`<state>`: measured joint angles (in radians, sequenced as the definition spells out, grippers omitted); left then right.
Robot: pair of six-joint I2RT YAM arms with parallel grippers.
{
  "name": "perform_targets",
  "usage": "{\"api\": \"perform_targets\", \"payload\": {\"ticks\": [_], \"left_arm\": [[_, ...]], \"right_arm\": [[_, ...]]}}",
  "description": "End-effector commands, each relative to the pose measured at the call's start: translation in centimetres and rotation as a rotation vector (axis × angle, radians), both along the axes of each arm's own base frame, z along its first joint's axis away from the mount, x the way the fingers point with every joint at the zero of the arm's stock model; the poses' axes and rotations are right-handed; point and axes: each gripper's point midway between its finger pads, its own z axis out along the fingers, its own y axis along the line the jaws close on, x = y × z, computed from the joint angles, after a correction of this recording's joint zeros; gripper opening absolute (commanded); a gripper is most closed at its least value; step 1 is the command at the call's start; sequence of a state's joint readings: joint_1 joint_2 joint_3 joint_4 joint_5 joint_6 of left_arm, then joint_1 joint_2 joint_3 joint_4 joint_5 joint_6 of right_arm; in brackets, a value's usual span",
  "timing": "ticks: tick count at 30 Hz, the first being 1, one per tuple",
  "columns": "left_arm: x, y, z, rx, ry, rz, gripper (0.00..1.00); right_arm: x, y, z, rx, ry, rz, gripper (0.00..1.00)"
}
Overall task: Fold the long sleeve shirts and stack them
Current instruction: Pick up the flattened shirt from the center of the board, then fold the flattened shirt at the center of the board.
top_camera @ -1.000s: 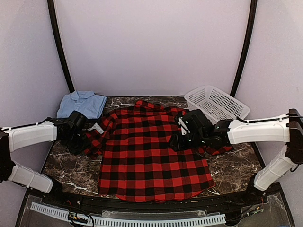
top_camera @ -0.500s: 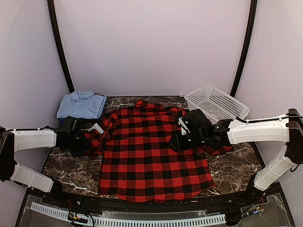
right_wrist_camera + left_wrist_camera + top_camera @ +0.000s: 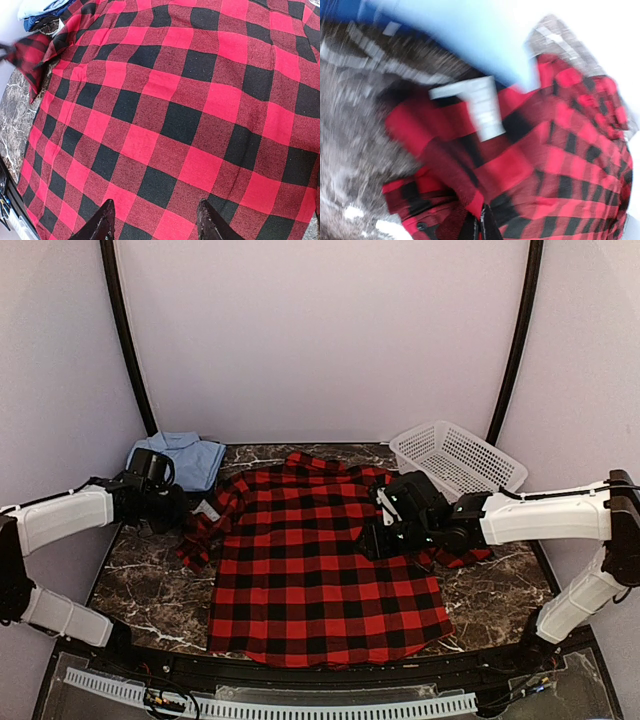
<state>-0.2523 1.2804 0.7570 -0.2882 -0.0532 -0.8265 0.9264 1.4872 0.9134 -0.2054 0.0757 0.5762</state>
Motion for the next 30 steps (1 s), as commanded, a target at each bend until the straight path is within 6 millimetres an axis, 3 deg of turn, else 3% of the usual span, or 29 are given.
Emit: {"api": "perform_targets", "payload": {"ticks": [1, 2, 4, 8, 9, 10, 12, 14, 16, 19, 21, 22, 23, 25, 27, 30], "left_arm": [[2.2, -4.0, 5.6, 0.063, -0.125, -0.212, 0.0], [2.3, -5.0, 5.7, 0.085, -0.124, -0.266, 0.0], [2.2, -9.7, 6.2, 0.114, -0.117, -0.411, 0.0], [2.4, -17.1, 5.5, 0.099, -0.08, -0.603, 0.0], [2.2, -18.2, 3.8, 0.087, -0.031, -0.639, 0.03], [2.2, -19.3, 3.8, 0.079, -0.028, -0.66, 0.11], [2.1, -20.0, 2.1, 0.083, 0.026, -0.666, 0.22], [2.1, -19.8, 2.3, 0.079, 0.019, -0.647, 0.38], [2.1, -19.0, 2.9, 0.083, -0.005, -0.612, 0.48], [2.6, -16.2, 3.3, 0.111, -0.012, -0.487, 0.51], [2.7, -12.8, 2.2, 0.102, 0.016, -0.382, 0.51], [2.8, -12.1, 2.6, 0.08, 0.002, -0.355, 0.5], [2.8, -10.2, 1.5, 0.066, 0.03, -0.3, 0.49], [3.2, -8.6, 1.0, 0.026, 0.029, -0.26, 0.47], [3.8, -7.6, 0.5, 0.007, 0.024, -0.248, 0.47], [5.1, -8.0, -0.7, -0.037, 0.022, -0.277, 0.46]], "right_arm": [[1.1, 0.5, 1.4, 0.022, -0.041, -0.01, 0.53], [1.2, 0.5, 1.5, 0.02, -0.043, -0.012, 0.52], [1.3, 0.6, 1.6, 0.021, -0.045, -0.016, 0.52], [1.5, 0.6, 1.7, 0.021, -0.045, -0.024, 0.53], [1.5, 0.5, 1.7, 0.021, -0.045, -0.028, 0.52], [1.5, 0.5, 1.7, 0.021, -0.042, -0.03, 0.53], [1.5, 0.6, 1.7, 0.021, -0.041, -0.03, 0.52], [1.5, 0.6, 1.8, 0.021, -0.04, -0.031, 0.52], [1.6, 0.6, 1.8, 0.021, -0.04, -0.033, 0.52], [1.7, 0.7, 1.7, 0.017, -0.037, -0.031, 0.53], [1.7, 0.8, 1.7, 0.018, -0.038, -0.03, 0.52], [1.8, 0.9, 1.8, 0.018, -0.038, -0.03, 0.53], [1.8, 0.9, 1.7, 0.016, -0.036, -0.028, 0.52], [1.9, 1.1, 1.7, 0.018, -0.037, -0.027, 0.52], [1.9, 1.3, 1.7, 0.022, -0.035, -0.023, 0.52], [2.1, 1.6, 2.0, 0.026, -0.039, -0.019, 0.52]]}}
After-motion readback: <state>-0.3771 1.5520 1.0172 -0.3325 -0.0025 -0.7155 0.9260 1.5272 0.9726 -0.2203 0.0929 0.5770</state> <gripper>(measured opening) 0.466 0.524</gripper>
